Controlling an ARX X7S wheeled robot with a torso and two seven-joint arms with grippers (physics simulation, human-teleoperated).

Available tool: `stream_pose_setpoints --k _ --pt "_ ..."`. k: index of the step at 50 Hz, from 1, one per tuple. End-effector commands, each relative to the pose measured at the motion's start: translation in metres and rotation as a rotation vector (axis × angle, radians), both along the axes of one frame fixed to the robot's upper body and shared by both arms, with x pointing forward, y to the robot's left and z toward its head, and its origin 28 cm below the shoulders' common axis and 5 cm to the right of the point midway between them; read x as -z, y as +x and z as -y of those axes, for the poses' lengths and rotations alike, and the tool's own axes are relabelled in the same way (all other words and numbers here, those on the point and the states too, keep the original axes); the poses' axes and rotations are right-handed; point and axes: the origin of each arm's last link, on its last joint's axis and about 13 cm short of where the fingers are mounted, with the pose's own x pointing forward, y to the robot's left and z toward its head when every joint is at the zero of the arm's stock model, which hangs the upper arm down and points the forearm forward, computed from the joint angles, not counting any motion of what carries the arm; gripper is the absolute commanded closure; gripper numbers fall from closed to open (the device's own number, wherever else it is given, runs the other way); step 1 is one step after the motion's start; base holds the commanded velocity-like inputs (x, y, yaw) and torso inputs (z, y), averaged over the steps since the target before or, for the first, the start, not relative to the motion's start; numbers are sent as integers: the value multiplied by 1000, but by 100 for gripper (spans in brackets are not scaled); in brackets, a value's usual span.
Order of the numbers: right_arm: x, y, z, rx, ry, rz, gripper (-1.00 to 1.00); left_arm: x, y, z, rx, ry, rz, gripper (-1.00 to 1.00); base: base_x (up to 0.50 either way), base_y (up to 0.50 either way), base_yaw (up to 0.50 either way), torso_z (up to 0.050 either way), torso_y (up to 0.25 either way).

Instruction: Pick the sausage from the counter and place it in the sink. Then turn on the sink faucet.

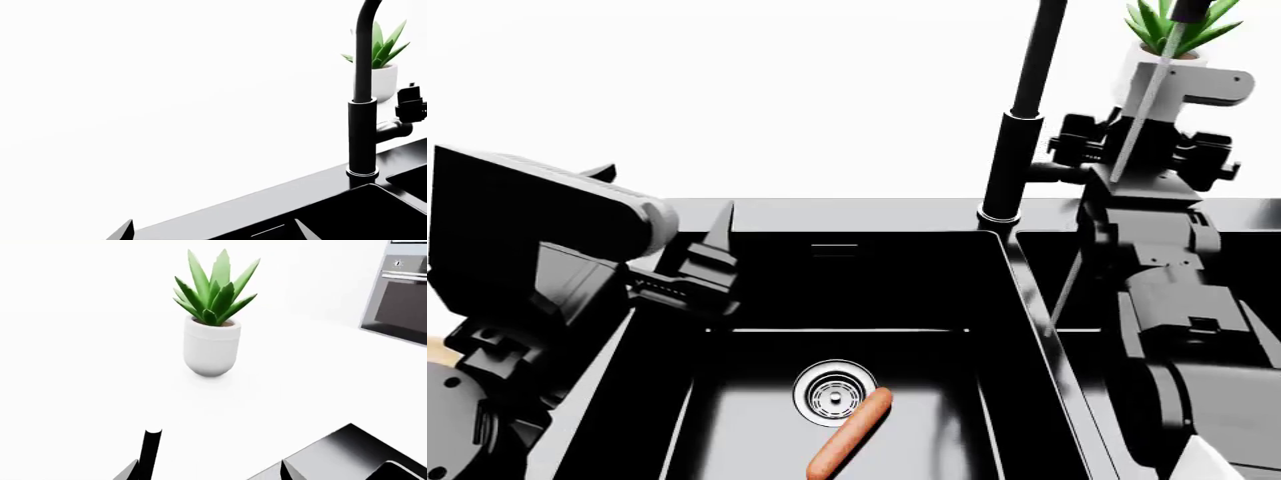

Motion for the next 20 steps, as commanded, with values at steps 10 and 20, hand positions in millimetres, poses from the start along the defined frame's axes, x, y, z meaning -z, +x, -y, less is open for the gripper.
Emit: stream_pose_setpoints --k 10,20 --pt "0 -2 9 107 19 -9 -100 0 1 -3 -21 -4 2 -100 0 0 0 0 0" --pt "0 -4 15 175 52 -9 -100 0 0 -3 -24 -4 6 -100 0 0 0 0 0"
